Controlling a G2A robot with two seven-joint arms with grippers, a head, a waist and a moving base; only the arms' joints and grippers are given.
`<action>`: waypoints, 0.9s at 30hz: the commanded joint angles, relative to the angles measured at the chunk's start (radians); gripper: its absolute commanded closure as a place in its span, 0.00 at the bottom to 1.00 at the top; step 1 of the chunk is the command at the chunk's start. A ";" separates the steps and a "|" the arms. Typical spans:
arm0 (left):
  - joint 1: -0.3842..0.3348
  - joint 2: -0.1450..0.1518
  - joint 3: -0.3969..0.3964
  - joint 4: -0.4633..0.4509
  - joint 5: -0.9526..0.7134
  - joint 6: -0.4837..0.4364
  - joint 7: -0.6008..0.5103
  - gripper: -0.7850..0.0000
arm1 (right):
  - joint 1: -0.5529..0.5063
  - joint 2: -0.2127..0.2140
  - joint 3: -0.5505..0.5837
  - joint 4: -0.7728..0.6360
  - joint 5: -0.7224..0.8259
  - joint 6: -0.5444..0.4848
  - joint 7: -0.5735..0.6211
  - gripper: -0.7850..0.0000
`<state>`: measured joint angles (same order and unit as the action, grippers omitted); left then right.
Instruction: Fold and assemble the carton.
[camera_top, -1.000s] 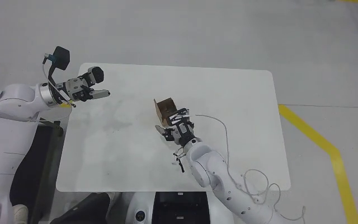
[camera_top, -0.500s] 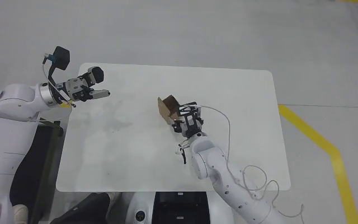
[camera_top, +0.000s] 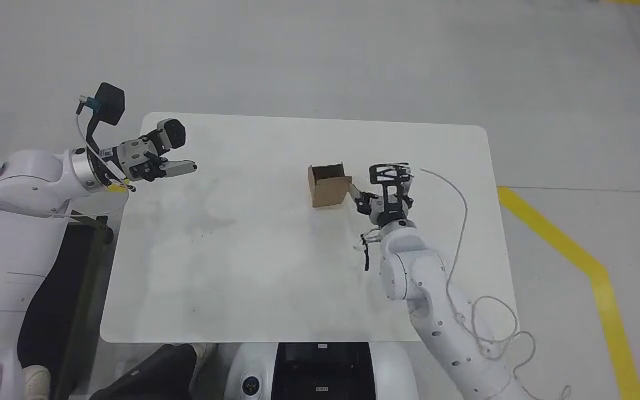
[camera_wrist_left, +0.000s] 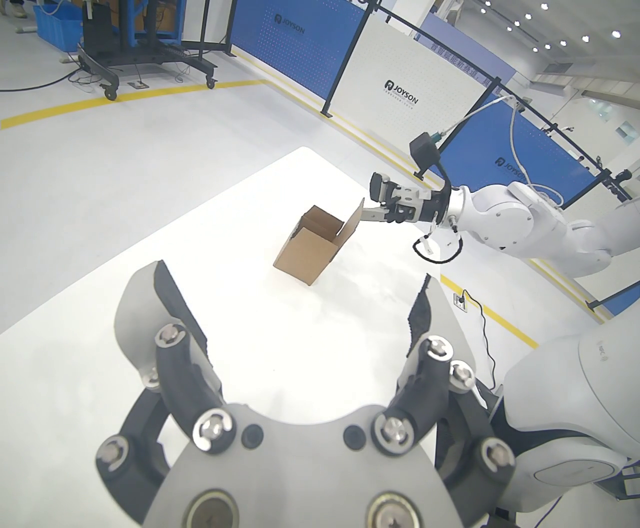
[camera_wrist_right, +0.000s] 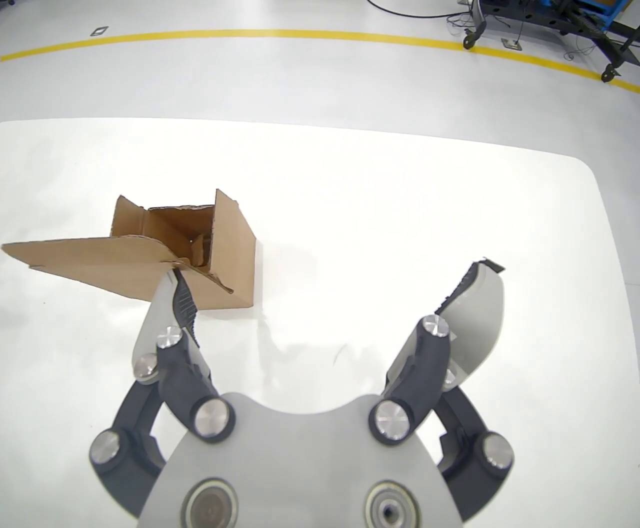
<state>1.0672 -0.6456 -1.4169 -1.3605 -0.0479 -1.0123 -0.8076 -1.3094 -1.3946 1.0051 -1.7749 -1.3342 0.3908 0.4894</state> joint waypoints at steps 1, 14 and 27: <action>0.000 0.000 0.000 0.000 0.000 0.000 0.000 0.00 | -0.012 -0.002 -0.011 -0.022 0.033 -0.034 0.003 0.00; 0.000 0.000 0.000 0.000 0.000 0.000 0.000 0.00 | 0.054 -0.047 -0.154 0.026 0.018 0.017 -0.038 0.00; 0.000 0.000 0.000 0.000 0.000 0.000 0.000 0.00 | 0.106 -0.084 -0.157 0.130 -0.016 0.152 -0.054 0.00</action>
<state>1.0672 -0.6456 -1.4169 -1.3605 -0.0479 -1.0123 -0.8076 -1.1951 -1.4791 0.8436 -1.6391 -1.3436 0.5403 0.4319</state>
